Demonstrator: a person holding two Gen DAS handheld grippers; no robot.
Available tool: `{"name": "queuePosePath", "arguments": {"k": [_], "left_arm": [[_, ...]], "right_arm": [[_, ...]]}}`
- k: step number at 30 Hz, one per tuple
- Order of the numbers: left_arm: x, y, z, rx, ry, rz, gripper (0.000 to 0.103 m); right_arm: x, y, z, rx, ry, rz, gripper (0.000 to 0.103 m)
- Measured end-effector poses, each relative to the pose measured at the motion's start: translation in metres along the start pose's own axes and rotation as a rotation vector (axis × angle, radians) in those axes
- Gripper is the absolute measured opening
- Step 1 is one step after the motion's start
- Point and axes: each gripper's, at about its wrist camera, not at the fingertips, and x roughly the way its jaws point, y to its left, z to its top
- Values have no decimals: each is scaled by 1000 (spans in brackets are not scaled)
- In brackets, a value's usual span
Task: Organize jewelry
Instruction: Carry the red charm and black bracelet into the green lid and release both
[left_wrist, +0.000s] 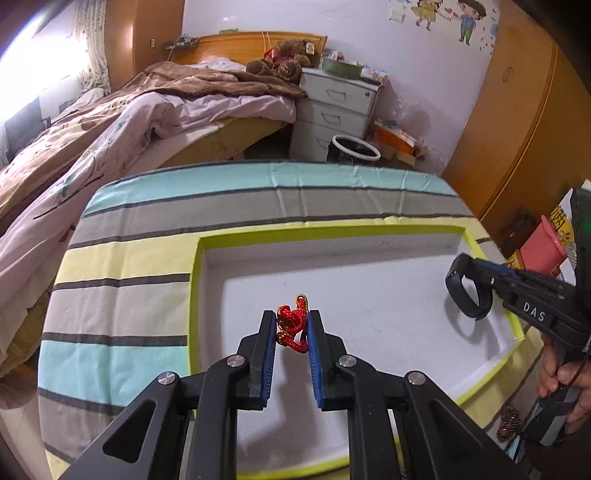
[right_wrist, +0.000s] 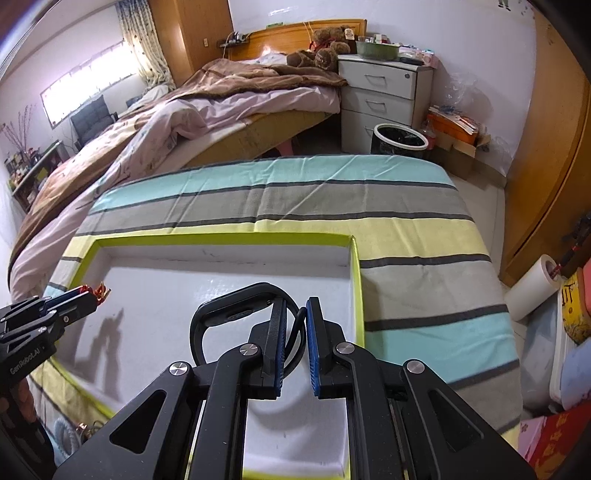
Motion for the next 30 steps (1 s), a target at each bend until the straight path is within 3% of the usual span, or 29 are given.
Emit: {"name": "queuePosePath", "arguments": {"k": [17, 30], "left_arm": [[18, 2, 2, -10, 26, 10, 17], [16, 3, 2, -20, 24, 9, 32]], "right_arm": [[21, -1, 6, -15, 46, -20, 12], [18, -1, 6, -3, 26, -14, 18]]}}
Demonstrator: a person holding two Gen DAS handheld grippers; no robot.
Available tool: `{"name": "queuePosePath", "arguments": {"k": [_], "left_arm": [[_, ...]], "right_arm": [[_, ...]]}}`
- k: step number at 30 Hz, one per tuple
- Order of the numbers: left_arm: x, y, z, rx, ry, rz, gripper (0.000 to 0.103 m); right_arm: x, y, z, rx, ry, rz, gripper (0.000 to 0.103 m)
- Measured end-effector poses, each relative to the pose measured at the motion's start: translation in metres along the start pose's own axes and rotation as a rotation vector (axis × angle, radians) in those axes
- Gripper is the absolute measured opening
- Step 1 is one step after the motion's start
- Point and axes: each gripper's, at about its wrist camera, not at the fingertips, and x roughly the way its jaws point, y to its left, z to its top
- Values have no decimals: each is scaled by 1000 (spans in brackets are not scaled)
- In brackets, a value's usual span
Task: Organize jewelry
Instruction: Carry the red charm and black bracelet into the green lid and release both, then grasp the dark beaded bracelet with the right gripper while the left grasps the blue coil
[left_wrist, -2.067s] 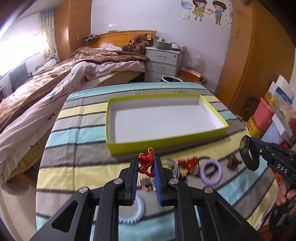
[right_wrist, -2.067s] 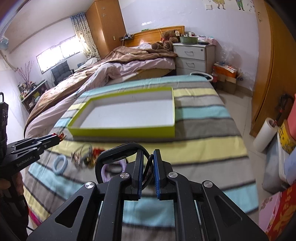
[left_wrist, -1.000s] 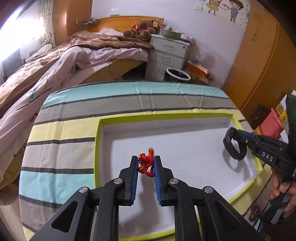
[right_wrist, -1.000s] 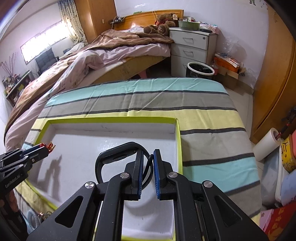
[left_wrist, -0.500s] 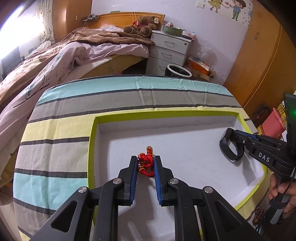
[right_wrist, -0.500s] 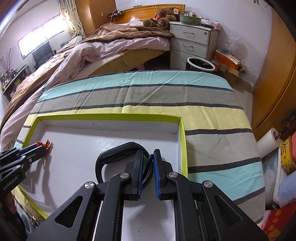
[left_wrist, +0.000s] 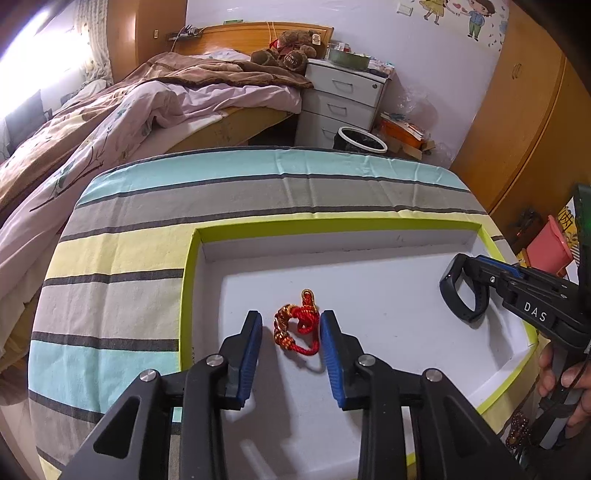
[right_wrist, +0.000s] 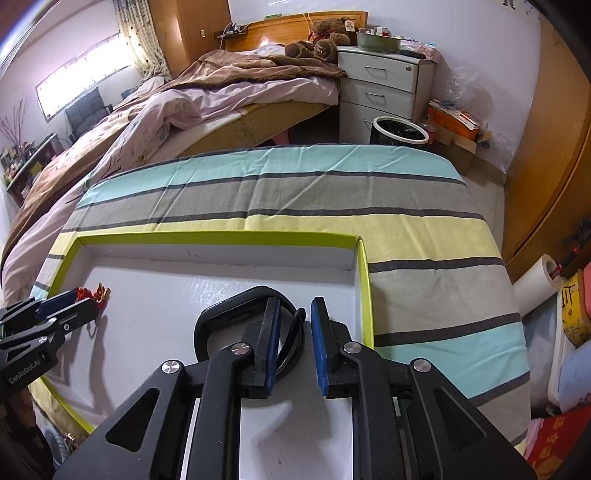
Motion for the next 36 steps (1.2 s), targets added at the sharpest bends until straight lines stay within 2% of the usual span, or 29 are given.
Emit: {"name": "queuePosePath", "arguments": {"k": [3, 5, 7, 18, 24, 34, 36], "left_arm": [[-7, -1, 0, 1, -16, -3, 33], [-12, -2, 0, 1, -27, -8, 38], [-19, -3, -2, -4, -34, -15, 45], [-68, -5, -25, -14, -92, -21, 46], [-93, 1, -50, -46, -109, -23, 51], [-130, 13, -102, -94, -127, -28, 51], [-135, 17, -112, -107, -131, -29, 51]], "right_arm": [[-3, 0, -1, 1, -7, 9, 22], [-7, -1, 0, 5, -17, 17, 30], [-12, -1, -2, 11, -27, 27, 34], [-53, 1, -20, 22, -90, 51, 34], [-80, 1, -38, 19, -128, 65, 34], [-112, -2, -89, 12, -141, 81, 34], [-114, -3, -101, 10, -136, 84, 41]]}}
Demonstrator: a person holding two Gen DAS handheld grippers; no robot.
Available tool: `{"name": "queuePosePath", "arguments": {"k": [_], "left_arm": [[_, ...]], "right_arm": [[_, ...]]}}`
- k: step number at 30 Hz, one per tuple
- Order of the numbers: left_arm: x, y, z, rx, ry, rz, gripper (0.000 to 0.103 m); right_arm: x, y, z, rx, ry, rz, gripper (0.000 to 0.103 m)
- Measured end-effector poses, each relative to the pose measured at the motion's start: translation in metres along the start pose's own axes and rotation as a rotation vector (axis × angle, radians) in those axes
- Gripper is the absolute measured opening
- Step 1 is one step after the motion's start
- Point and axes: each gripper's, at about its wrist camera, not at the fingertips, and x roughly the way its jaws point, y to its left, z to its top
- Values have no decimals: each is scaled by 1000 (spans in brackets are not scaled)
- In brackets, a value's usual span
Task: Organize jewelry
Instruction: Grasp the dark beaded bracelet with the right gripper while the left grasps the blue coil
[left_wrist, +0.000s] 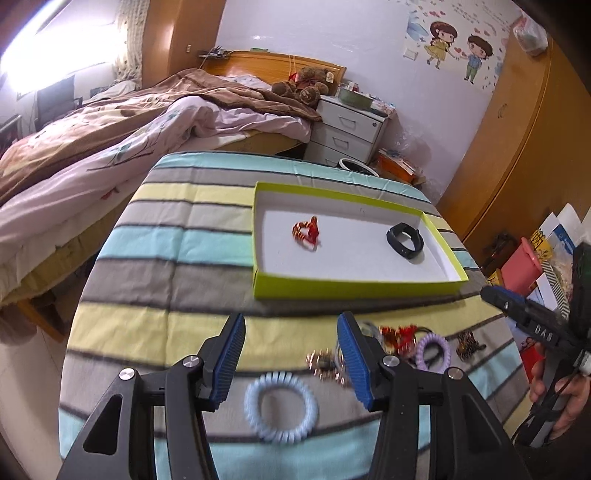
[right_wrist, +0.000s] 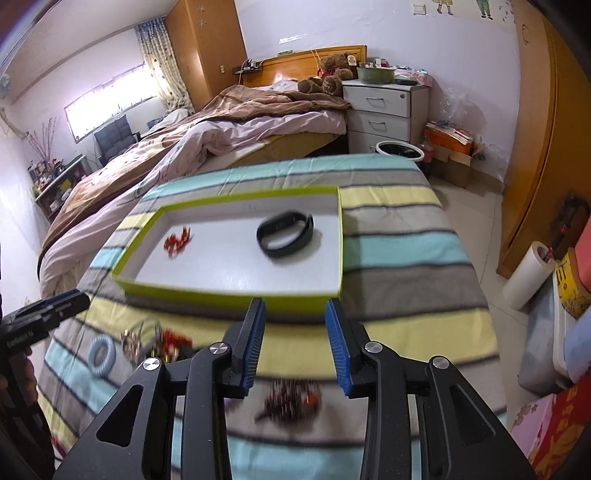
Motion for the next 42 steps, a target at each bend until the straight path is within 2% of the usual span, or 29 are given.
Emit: {"name": "queuePosePath", "arguments": {"k": [1, 6, 12, 14, 22, 33, 34, 37, 42], "left_arm": [[-2, 1, -3, -3, 0, 5, 51], [-13, 6, -22, -16, -2, -7, 52], [-14, 9, -40, -18, 23, 14, 52], [-12, 11, -46, -24, 37, 29, 52], [-9, 16, -62, -51, 72, -6, 52], [-4, 20, -66, -78, 99, 7, 52], [-4, 21, -65, -79, 97, 9, 52], [-3, 21, -63, -75, 93, 14, 52], [1, 19, -60, -69, 94, 30, 52]], "right_arm": [[-2, 0, -6, -2, 6, -1, 47], [-5, 0, -26, 11, 12, -3, 48], [2, 4, -46, 1, 42, -26, 48], [5, 5, -49, -7, 49, -41, 48], [18, 6, -54, -19, 84, -60, 48], [17, 6, -56, -32, 86, -89, 48], [16, 6, -57, -30, 85, -88, 47], [15, 5, -57, -27, 81, -103, 33], [12, 3, -57, -16, 69, -91, 30]]}}
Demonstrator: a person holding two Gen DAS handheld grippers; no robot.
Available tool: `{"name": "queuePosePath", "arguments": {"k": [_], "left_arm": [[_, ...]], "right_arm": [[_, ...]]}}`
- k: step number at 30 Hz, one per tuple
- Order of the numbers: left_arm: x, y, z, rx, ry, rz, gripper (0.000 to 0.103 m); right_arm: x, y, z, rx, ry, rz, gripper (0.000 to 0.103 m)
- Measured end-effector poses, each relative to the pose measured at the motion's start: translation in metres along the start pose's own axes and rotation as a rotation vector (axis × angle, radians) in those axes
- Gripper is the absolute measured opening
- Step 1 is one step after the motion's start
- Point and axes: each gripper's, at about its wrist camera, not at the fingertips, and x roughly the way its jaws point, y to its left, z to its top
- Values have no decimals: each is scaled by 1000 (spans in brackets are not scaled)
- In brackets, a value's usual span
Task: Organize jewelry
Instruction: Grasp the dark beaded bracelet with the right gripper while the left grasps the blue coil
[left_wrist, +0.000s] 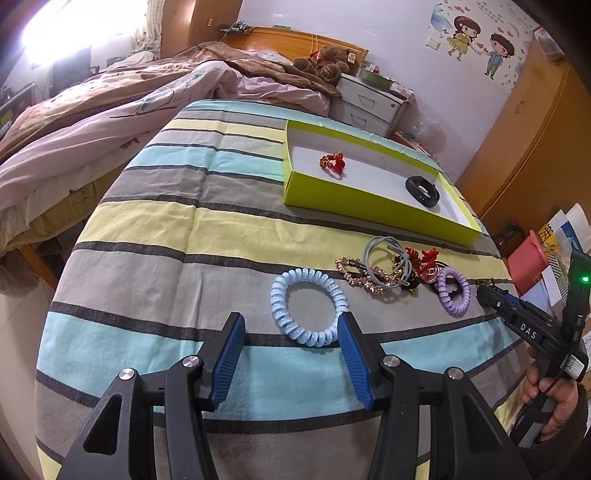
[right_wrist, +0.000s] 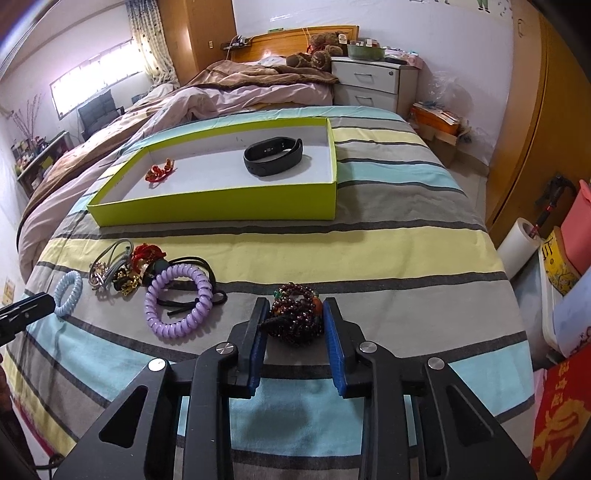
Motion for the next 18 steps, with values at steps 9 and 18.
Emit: {"name": "queuePosePath", "arguments": {"k": [9, 18], "left_arm": [[5, -2, 3, 18, -9, 41, 50], [13, -12, 6, 100, -6, 121, 46]], "right_arm": [[-12, -1, -3, 7, -41, 11, 28], [-21, 2, -2, 7, -63, 25, 28]]}}
